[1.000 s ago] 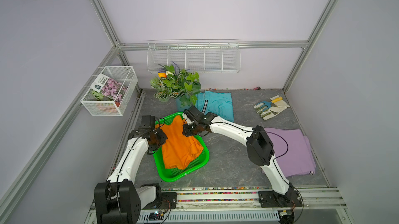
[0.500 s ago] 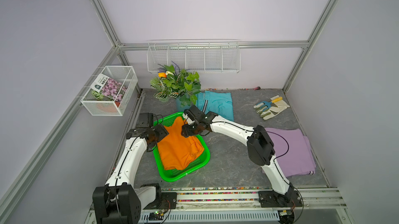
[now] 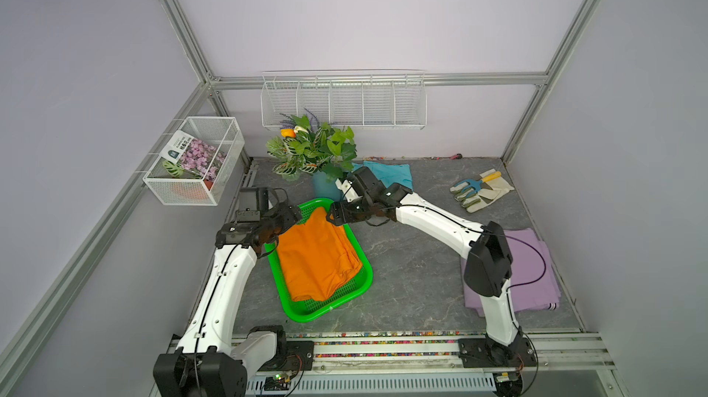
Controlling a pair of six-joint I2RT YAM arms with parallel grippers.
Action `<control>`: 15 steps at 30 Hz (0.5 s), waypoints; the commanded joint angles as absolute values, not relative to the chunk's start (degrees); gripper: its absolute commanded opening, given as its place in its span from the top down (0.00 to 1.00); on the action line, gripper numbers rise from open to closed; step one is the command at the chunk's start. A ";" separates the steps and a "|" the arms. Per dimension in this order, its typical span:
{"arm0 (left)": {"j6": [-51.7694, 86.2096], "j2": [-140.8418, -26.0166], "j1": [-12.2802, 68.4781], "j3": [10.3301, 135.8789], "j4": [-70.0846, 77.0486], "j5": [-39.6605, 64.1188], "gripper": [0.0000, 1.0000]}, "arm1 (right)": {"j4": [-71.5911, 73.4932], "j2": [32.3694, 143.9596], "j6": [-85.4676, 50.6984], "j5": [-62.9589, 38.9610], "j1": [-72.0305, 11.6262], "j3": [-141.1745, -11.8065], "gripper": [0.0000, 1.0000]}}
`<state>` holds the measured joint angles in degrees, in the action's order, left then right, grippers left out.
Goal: Put the folded long pants in the basket
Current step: Move the long pant to the center of the board.
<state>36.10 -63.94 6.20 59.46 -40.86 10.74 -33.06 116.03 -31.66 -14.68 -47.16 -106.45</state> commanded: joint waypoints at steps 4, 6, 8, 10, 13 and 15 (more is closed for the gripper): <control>41.53 -66.65 16.30 58.37 -32.90 11.58 0.22 | -31.43 107.00 -31.36 -15.10 -39.82 -95.05 0.22; 42.19 -69.04 19.17 58.64 -30.45 11.60 0.22 | -31.45 105.49 -30.75 -14.73 -37.09 -91.77 0.22; 43.10 -71.12 21.37 58.72 -27.70 12.08 0.22 | -31.17 104.62 -30.59 -14.67 -33.99 -88.68 0.22; 44.37 -73.20 23.33 58.97 -25.11 12.61 0.22 | -30.84 104.58 -30.54 -15.23 -30.79 -86.04 0.22; 45.39 -75.64 26.13 59.30 -21.85 13.01 0.23 | -29.54 105.40 -30.77 -16.43 -25.13 -83.12 0.23; 46.18 -76.62 27.86 58.80 -19.56 12.92 0.23 | -27.87 106.28 -30.89 -16.73 -21.82 -81.91 0.23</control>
